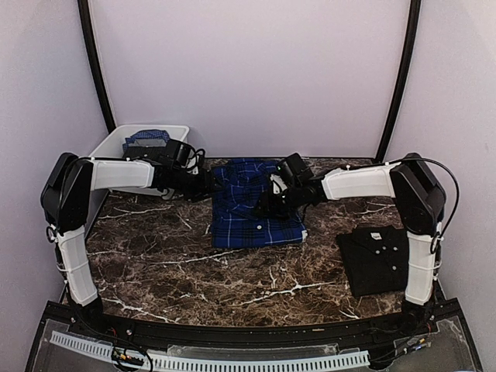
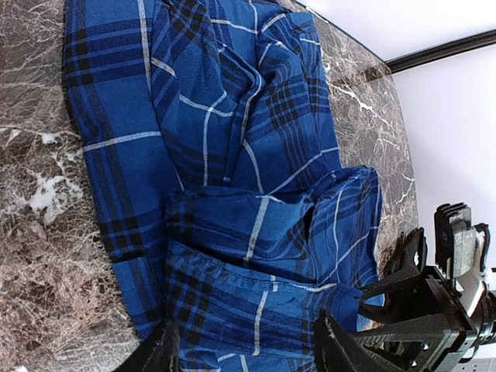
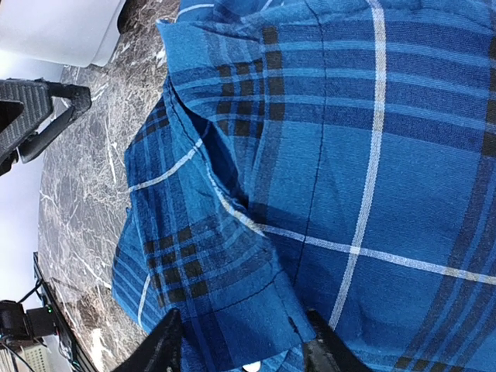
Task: Fold and stack the long sleeve shirts
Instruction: Smooth out the 2/3-rectangle-folded shirt at the center of the board.
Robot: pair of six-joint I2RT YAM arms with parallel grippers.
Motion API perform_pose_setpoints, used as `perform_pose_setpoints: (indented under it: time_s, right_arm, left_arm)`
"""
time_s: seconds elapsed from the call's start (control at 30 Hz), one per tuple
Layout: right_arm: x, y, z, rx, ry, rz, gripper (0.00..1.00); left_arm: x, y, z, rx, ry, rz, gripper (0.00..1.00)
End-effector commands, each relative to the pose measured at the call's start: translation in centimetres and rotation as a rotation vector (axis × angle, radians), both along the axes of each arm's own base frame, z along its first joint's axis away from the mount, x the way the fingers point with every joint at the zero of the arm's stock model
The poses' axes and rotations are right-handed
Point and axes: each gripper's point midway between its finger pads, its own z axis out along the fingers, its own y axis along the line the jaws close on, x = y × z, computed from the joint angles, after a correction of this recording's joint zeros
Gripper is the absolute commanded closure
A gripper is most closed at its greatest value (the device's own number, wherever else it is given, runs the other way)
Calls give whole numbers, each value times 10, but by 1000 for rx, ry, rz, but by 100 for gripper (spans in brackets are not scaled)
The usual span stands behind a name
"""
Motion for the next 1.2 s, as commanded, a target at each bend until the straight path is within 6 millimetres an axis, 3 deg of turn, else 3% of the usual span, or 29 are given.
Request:
perform_pose_setpoints:
  time_s: [0.0, 0.17, 0.4, 0.57, 0.8, 1.17]
  right_arm:
    - [8, 12, 8, 53, -14, -12, 54]
    - [21, 11, 13, 20, -79, -24, 61]
    - [35, 16, 16, -32, -146, 3, 83]
    - [34, 20, 20, -73, -195, 25, 95]
    - [21, 25, 19, -133, -254, 62, 91]
    - [19, 19, 14, -190, -266, 49, 85]
  left_arm:
    - [-9, -3, -1, 4, 12, -35, 43]
    - [-10, -3, 0, 2, 10, -40, 43]
    - [2, -5, 0, 24, -16, -36, 49]
    - [14, -4, -14, 120, -39, -41, 52]
    - [24, -8, -29, 277, -64, -48, 52]
    - [24, -18, -50, 445, -81, -69, 53]
